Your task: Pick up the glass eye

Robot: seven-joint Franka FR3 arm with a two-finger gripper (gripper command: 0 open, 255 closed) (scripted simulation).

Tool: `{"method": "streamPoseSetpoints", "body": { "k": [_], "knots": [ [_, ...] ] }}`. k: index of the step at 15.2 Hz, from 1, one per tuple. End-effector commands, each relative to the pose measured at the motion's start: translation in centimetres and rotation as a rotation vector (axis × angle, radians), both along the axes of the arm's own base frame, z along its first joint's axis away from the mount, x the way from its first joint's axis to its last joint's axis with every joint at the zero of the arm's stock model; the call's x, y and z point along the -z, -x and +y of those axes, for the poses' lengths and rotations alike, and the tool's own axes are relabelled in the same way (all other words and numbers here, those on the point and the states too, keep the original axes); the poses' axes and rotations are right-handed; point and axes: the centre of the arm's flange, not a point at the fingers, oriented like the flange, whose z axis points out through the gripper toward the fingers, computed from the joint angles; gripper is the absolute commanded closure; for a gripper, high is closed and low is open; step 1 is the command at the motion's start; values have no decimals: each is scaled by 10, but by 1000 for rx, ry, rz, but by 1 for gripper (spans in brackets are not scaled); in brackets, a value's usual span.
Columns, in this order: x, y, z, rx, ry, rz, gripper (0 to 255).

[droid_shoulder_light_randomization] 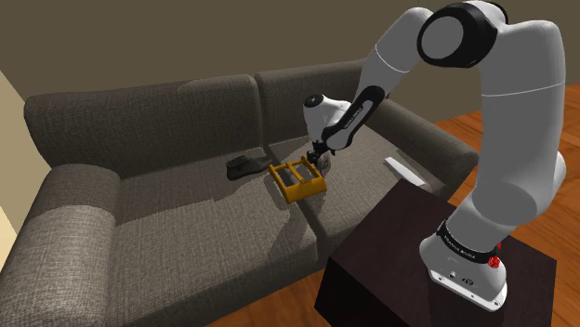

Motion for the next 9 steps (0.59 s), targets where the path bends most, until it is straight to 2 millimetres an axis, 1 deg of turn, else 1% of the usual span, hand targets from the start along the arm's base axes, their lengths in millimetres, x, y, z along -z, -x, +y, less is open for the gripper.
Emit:
{"method": "streamPoseSetpoints", "body": {
  "k": [1, 2, 4, 5, 9],
  "knots": [
    [11, 0, 1, 0, 0, 0, 0],
    [20, 0, 1, 0, 0, 0, 0],
    [20, 0, 1, 0, 0, 0, 0],
    [20, 0, 1, 0, 0, 0, 255],
    [19, 0, 1, 0, 0, 0, 255]
  ]
}}
